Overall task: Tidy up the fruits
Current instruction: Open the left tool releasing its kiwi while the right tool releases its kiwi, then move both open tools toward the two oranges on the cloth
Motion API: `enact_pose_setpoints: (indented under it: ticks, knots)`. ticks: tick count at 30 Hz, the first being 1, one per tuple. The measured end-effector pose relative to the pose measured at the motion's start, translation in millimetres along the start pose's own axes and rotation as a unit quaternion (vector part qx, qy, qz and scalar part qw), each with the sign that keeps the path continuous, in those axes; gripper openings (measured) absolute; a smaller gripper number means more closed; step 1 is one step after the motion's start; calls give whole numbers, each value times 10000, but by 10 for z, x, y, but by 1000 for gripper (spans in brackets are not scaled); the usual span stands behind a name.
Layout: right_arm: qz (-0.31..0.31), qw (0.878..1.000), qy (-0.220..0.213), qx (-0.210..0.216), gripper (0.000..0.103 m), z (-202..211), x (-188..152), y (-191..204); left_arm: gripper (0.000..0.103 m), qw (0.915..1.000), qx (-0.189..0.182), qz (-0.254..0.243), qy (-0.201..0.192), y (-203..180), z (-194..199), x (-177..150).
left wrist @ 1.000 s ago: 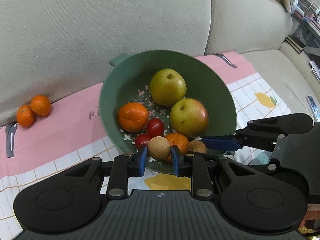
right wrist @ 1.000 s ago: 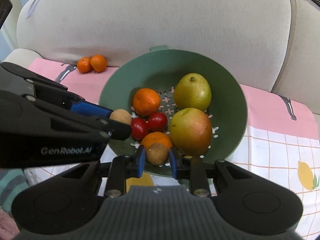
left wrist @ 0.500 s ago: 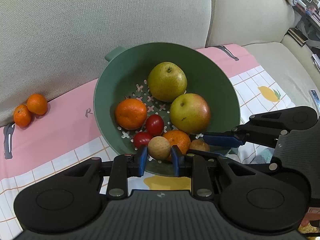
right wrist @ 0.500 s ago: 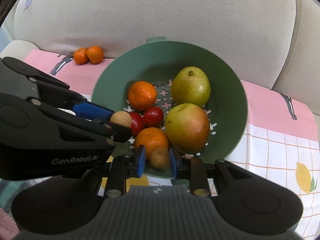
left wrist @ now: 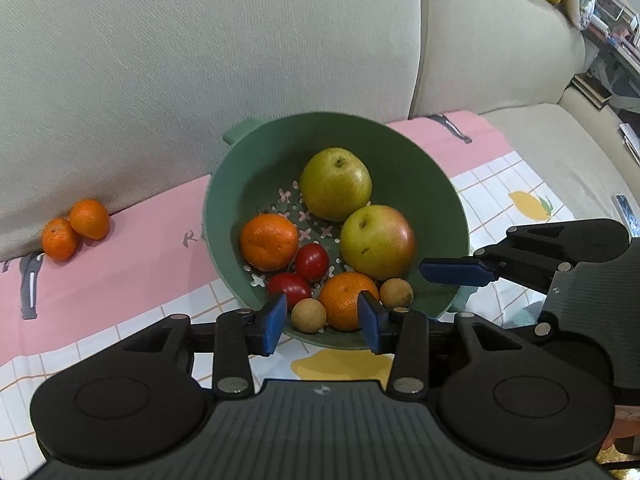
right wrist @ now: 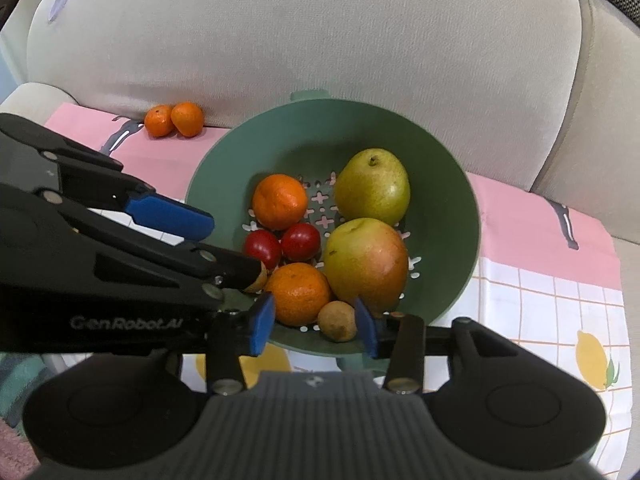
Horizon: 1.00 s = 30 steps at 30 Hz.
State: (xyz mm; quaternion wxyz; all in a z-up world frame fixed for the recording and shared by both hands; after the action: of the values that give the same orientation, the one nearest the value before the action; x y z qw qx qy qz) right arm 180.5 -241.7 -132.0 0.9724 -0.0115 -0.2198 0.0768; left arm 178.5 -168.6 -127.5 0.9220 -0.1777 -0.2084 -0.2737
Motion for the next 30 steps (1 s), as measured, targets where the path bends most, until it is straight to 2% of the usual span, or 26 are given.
enact_pose_setpoints:
  ticks: [2, 4, 9, 14, 19, 30]
  knots:
    - [38, 9999, -85, -59, 46, 37, 14, 12, 48, 9999, 42, -3, -96, 13, 79, 11]
    - [73, 9997, -190, -104, 54, 76, 38, 31, 48, 9997, 124, -21, -195, 42, 165, 23]
    - [95, 9990, -441, -72, 64, 201, 88, 107, 48, 9987, 356, 7, -359, 149, 365, -6]
    - [83, 9980, -627, -64, 66, 287, 130, 219, 49, 9967, 587, 162, -528, 323, 558, -62]
    - [58, 9964, -851, -18, 74, 376, 186, 363, 49, 9939, 752, 398, -704, 521, 739, -115]
    - [327, 9925, -1139, 297, 79, 489, 351, 901, 49, 9862, 1109, 777, -956, 963, 1028, -246]
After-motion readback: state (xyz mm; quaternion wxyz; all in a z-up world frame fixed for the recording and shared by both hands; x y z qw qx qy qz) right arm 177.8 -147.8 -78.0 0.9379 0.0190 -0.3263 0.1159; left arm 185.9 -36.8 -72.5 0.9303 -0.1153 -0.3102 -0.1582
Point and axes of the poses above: each gripper's, at about its wrist camera, not at the fingertips, and z roughly against the way its jaws point, y to its left, x to its top, the point moved 9 cm from there along -z, roughly the way its jaws point, and after that the axes turned 5 degrees about -x, right-handed, at the moved point
